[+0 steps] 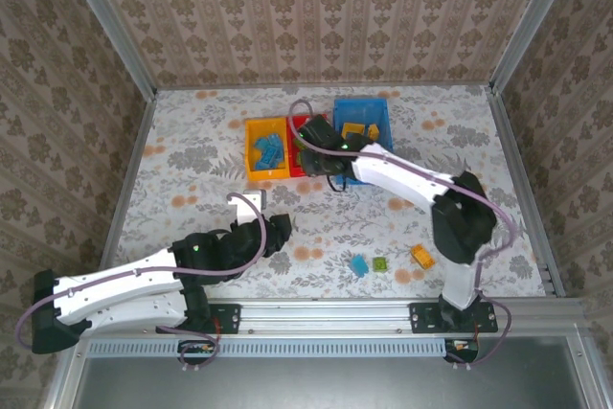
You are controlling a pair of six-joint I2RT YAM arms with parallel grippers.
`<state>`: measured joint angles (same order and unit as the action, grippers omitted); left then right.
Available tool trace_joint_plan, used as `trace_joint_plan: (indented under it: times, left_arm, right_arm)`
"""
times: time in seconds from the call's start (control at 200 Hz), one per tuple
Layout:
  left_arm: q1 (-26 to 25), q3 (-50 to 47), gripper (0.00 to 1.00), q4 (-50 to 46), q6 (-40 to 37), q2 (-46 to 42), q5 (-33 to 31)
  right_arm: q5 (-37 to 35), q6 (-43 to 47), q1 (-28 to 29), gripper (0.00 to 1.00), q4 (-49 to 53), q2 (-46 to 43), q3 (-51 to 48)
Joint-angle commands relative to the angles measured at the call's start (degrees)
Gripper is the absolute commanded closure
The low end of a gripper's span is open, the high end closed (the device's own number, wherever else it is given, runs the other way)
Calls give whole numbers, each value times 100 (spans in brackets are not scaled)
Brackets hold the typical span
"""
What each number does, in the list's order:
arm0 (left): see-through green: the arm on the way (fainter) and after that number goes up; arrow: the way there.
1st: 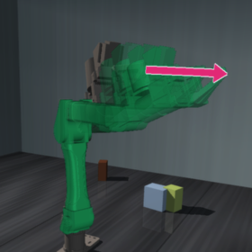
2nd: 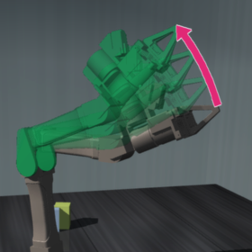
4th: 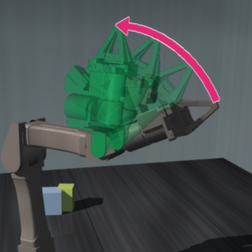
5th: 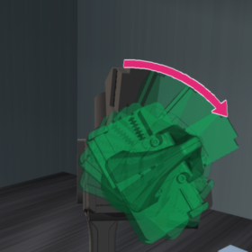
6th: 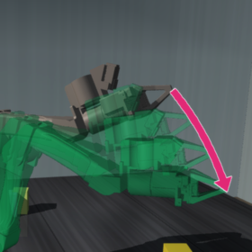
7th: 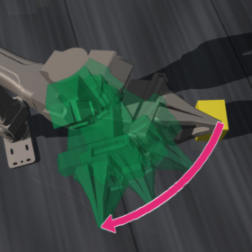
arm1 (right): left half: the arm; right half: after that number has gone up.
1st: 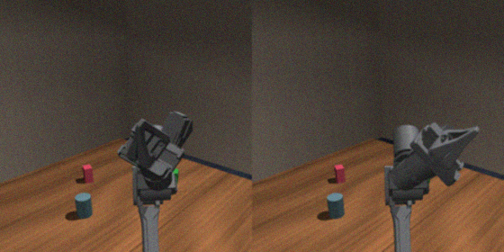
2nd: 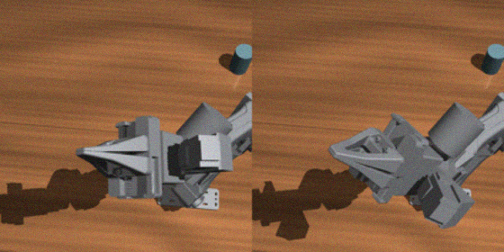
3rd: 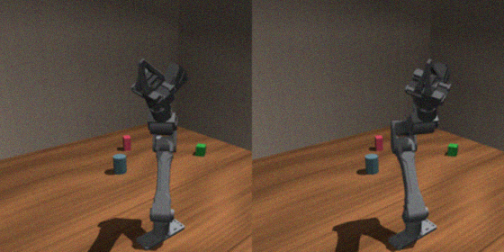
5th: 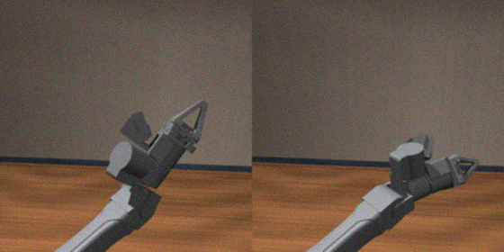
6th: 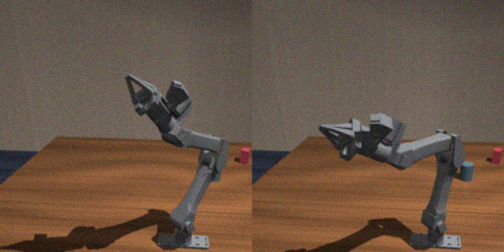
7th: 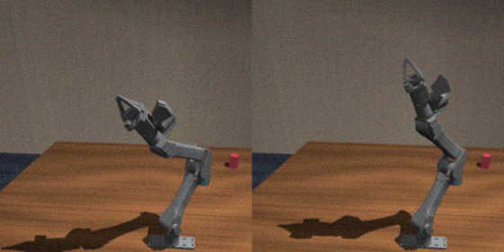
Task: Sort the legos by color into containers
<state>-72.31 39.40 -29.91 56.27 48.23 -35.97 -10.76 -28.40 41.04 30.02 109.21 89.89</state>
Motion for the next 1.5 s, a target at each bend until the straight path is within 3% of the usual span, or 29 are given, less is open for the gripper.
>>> trace_joint_plan:
  times: [0.0,0.18,0.315,0.44,0.575,0.77,0.985,1.155,1.325,1.495]
  left_arm:
    - [-11,76,41,-236,88,-115,-209]
    - [-20,64,42,-231,-74,-217,-33]
    - [-20,7,42,-111,-148,-171,165]
    - [-20,11,42,-18,-209,-58,256]
    - [-18,50,41,152,-378,98,406]
    - [35,244,37,412,-882,770,1189]
    - [-49,685,30,937,-1847,2225,2613]
    - [-239,1473,26,858,-2734,3477,3245]
    - [-204,2151,22,599,-2854,4383,3864]
    - [-322,2591,21,342,-3192,4781,4031]
  right_arm:
    - [-224,179,-160,78,286,690,633]
    - [-371,393,-318,74,549,1616,1685]
    - [-468,549,-384,57,859,2000,2268]
    - [-509,663,-377,48,930,1874,2388]
    - [-664,692,-301,45,840,1342,2118]
    - [-838,610,-123,45,401,-48,981]
    - [-559,51,-129,42,-351,-2609,-1957]
    - [-26,-506,-225,37,121,-4786,-3776]
    - [31,-853,-341,34,1163,-6405,-4488]
    - [76,-1009,-368,34,1542,-6942,-4664]
